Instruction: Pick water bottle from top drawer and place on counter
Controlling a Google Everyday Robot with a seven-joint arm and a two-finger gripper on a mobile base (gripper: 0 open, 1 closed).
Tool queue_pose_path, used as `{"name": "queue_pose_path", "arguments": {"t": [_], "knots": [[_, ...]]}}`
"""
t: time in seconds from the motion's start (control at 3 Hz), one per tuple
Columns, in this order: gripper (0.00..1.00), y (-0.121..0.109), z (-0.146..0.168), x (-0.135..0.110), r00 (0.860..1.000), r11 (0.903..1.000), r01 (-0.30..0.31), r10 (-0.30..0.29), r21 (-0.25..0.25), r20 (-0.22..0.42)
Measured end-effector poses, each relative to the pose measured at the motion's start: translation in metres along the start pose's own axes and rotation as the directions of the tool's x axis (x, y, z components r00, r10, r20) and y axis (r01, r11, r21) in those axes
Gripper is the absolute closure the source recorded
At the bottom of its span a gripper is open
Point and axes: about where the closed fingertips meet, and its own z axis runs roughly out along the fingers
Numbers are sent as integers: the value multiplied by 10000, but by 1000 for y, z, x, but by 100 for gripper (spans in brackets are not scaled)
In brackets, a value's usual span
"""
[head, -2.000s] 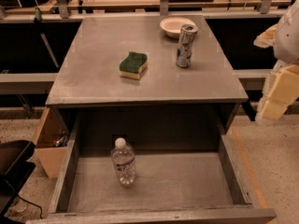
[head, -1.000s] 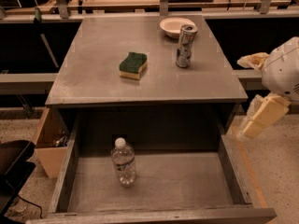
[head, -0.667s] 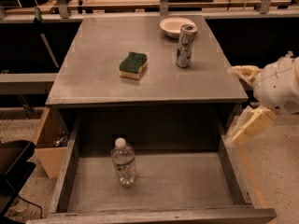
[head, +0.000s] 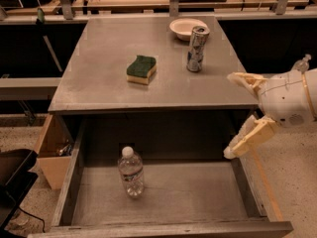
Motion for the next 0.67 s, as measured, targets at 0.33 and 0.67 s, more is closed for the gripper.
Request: {"name": "queue_pose_path", "arguments": {"t": [0.33, 0.67], "knots": [[0, 11, 28, 10, 9976, 9997, -139, 153, -210, 676], [0, 27, 80, 25, 9858, 9985, -271, 345, -472, 1641]]}}
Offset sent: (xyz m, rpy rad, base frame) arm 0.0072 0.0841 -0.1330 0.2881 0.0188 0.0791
